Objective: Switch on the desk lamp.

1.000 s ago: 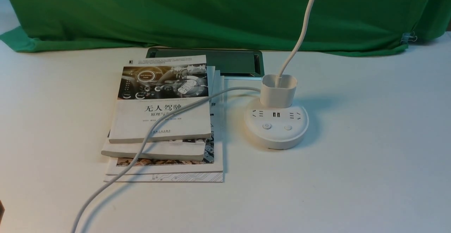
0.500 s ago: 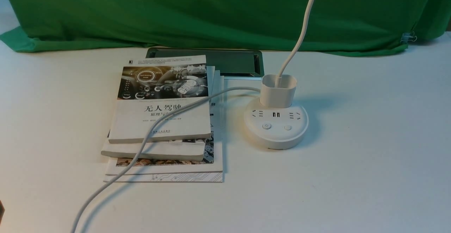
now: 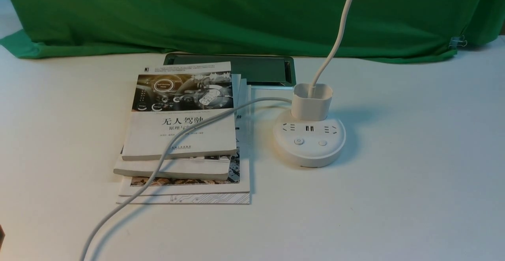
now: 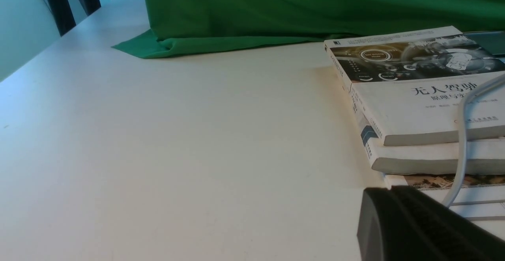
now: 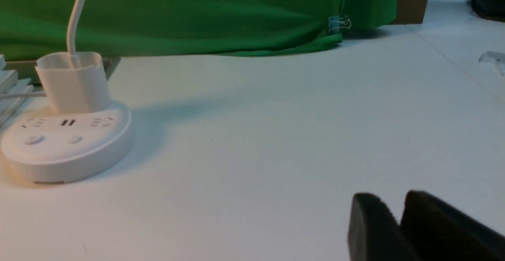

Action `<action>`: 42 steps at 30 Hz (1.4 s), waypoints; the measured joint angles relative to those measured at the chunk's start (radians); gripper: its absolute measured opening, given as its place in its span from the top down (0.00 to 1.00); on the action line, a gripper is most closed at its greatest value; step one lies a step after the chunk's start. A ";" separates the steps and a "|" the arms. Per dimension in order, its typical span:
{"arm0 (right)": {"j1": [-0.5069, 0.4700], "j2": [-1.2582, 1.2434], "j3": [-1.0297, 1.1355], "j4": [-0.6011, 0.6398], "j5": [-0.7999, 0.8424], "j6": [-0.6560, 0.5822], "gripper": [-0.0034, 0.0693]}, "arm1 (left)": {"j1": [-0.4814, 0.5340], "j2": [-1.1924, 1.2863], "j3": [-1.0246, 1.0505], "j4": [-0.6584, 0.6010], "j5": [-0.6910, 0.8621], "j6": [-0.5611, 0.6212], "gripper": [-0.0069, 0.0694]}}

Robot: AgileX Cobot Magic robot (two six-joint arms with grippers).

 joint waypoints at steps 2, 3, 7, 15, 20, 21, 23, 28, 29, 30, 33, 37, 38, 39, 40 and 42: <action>0.000 0.000 0.000 0.000 0.000 0.000 0.69 | 0.000 0.000 0.000 0.000 0.000 0.000 0.88; 0.000 0.000 0.000 0.000 0.000 0.000 0.69 | 0.000 0.000 0.000 0.000 0.000 0.000 0.88; 0.000 0.000 0.000 -0.001 0.000 0.000 0.68 | 0.000 0.000 0.000 0.000 0.000 0.000 0.88; 0.000 0.000 0.000 -0.001 0.000 0.000 0.65 | 0.000 0.000 0.000 0.000 0.000 0.000 0.88; 0.000 0.000 0.000 -0.001 0.000 0.000 0.63 | 0.000 0.000 0.000 0.000 0.000 0.000 0.88; 0.000 0.000 0.000 -0.001 0.000 0.000 0.63 | 0.000 0.000 0.000 0.000 0.000 0.000 0.88; 0.000 0.000 0.000 -0.001 0.000 0.000 0.63 | 0.000 0.000 0.000 0.000 0.000 0.000 0.88; 0.000 0.000 0.000 -0.001 0.000 0.000 0.63 | 0.000 0.000 0.000 0.000 0.000 0.000 0.88; 0.000 0.000 0.000 -0.001 0.000 0.000 0.63 | 0.000 0.000 0.000 0.000 0.000 0.000 0.88; 0.000 0.000 0.000 -0.001 0.000 0.000 0.63 | 0.000 0.000 0.000 0.000 0.000 0.000 0.88; 0.000 0.000 0.000 -0.001 0.000 0.000 0.63 | 0.000 0.000 0.000 0.000 0.000 0.000 0.88; 0.000 0.000 0.000 -0.001 0.000 0.000 0.63 | 0.000 0.000 0.000 0.000 0.000 0.000 0.88; 0.000 0.000 0.000 -0.001 0.000 0.000 0.63 | 0.000 0.000 0.000 0.000 0.000 0.000 0.88; 0.000 0.000 0.000 -0.001 0.000 0.000 0.63 | 0.000 0.000 0.000 0.000 0.000 0.000 0.88; 0.000 0.000 0.000 -0.001 0.000 0.000 0.63 | 0.000 0.000 0.000 0.000 0.000 0.000 0.88; 0.000 0.000 0.000 -0.001 0.000 0.000 0.63 | 0.000 0.000 0.000 0.000 0.000 0.000 0.88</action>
